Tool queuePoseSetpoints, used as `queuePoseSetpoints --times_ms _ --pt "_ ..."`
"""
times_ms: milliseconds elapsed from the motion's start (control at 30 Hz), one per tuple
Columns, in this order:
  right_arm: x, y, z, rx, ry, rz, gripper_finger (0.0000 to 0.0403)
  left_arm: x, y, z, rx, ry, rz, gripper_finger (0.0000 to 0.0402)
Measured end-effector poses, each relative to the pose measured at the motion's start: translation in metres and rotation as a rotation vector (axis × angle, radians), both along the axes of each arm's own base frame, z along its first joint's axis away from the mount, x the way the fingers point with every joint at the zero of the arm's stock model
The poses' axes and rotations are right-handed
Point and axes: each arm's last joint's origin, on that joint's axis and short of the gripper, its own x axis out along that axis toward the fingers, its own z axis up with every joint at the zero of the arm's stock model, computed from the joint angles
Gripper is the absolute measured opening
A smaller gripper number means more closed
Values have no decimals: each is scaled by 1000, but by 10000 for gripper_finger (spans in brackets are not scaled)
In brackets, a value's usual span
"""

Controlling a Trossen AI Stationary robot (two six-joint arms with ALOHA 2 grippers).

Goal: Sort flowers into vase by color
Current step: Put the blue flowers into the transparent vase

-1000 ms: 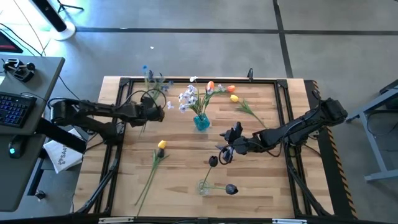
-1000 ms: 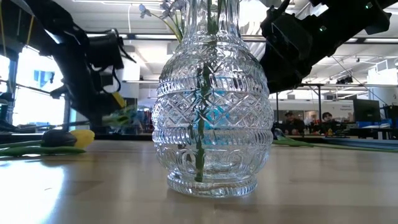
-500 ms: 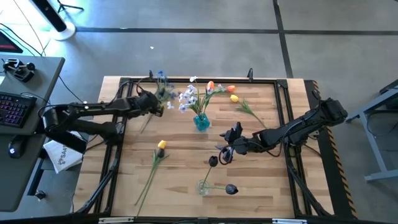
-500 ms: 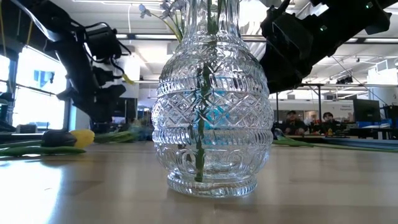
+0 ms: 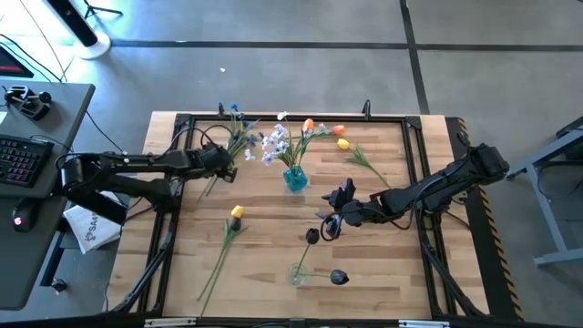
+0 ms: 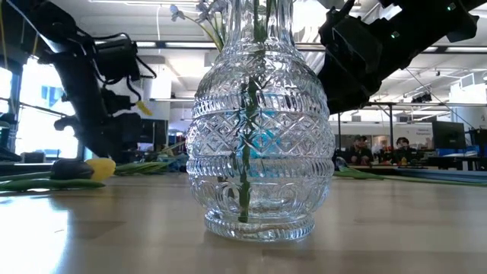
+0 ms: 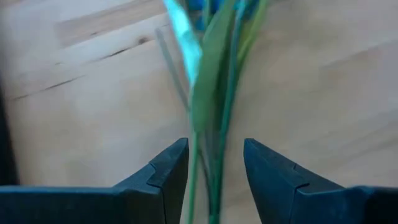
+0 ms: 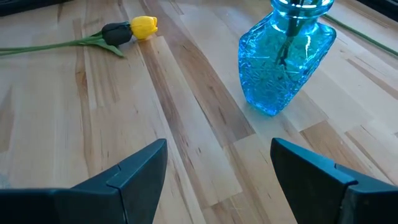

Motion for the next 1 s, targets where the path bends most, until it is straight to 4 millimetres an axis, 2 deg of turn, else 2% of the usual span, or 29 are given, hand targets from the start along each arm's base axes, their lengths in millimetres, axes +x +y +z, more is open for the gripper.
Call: queuePoseSetpoints --times_ms 267,433,567,833,900,1000 --pt "0 0 0 0 0 0 282 -6 -4 -25 -26 -13 31 95" --pt "0 0 0 0 0 0 282 -5 -3 -27 5 -11 40 52" --pt "0 0 0 0 0 0 282 0 -1 -17 50 -43 43 9" --pt "0 0 0 0 0 -1 282 24 -10 29 201 -198 -80 4" --pt "0 0 0 0 0 -1 282 27 -13 33 244 -237 -119 6" --pt "0 0 0 0 0 -1 282 23 -8 29 261 -166 -119 19"
